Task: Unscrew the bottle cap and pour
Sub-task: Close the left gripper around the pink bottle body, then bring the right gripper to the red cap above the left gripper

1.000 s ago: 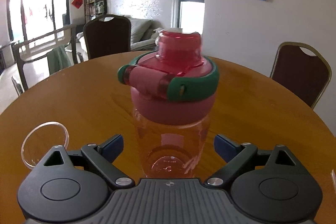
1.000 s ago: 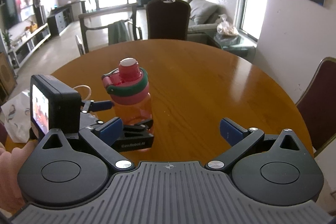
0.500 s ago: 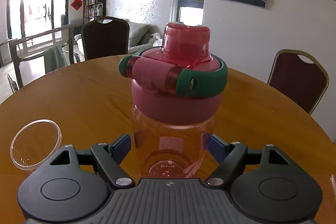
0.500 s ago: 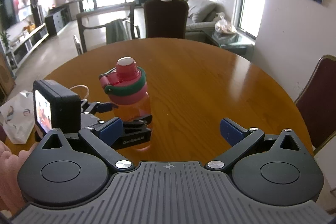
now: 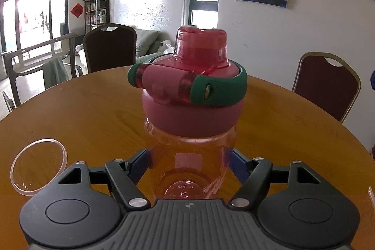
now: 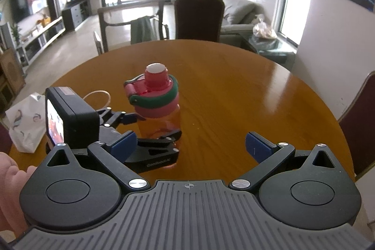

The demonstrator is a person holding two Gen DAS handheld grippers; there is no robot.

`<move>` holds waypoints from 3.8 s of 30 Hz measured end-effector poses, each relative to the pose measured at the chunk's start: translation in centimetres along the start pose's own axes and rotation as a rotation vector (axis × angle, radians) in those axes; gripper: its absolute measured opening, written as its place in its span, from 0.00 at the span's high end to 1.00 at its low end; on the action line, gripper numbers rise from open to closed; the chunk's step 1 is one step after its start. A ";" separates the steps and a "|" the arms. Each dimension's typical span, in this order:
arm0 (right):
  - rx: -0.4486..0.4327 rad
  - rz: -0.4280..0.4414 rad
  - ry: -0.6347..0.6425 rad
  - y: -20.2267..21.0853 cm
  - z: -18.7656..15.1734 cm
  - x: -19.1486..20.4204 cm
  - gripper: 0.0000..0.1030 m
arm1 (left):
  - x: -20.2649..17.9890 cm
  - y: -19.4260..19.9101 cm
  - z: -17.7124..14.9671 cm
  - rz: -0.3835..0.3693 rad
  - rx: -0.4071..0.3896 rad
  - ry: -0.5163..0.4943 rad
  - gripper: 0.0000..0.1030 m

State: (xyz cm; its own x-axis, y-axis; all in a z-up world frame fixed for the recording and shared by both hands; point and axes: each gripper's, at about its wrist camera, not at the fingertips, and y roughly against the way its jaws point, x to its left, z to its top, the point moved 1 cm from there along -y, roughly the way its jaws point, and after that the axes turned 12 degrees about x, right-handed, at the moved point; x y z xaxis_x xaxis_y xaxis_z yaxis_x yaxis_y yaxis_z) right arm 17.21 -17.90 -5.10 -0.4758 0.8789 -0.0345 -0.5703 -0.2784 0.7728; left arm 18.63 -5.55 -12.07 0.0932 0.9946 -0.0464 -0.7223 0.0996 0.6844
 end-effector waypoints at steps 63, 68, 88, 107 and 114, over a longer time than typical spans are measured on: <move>0.034 0.117 0.199 -4.9 3.9 -0.8 0.15 | 1.1 0.1 -1.6 -0.049 -0.046 -0.155 0.31; 0.035 0.116 0.202 -5.1 3.9 -0.7 0.15 | 1.2 0.3 -1.5 -0.057 -0.039 -0.149 0.30; 0.068 0.138 0.173 -6.7 3.8 -0.8 0.14 | 1.1 0.4 -0.9 -0.040 -0.083 -0.139 0.30; 0.061 0.139 0.177 -6.6 4.7 0.2 0.13 | 1.2 0.9 -0.9 -0.030 -0.112 -0.085 0.24; 0.044 0.139 0.212 -6.4 5.8 1.3 0.13 | 1.0 1.2 -0.4 -0.040 -0.131 -0.097 0.31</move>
State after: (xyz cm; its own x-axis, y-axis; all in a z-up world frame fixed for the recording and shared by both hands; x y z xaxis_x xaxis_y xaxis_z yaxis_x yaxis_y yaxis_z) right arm 24.11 -12.69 -6.41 -0.6798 0.7314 -0.0543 -0.4620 -0.3695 0.8062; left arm 17.57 -4.46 -11.56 0.1850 0.9827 0.0031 -0.7990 0.1486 0.5827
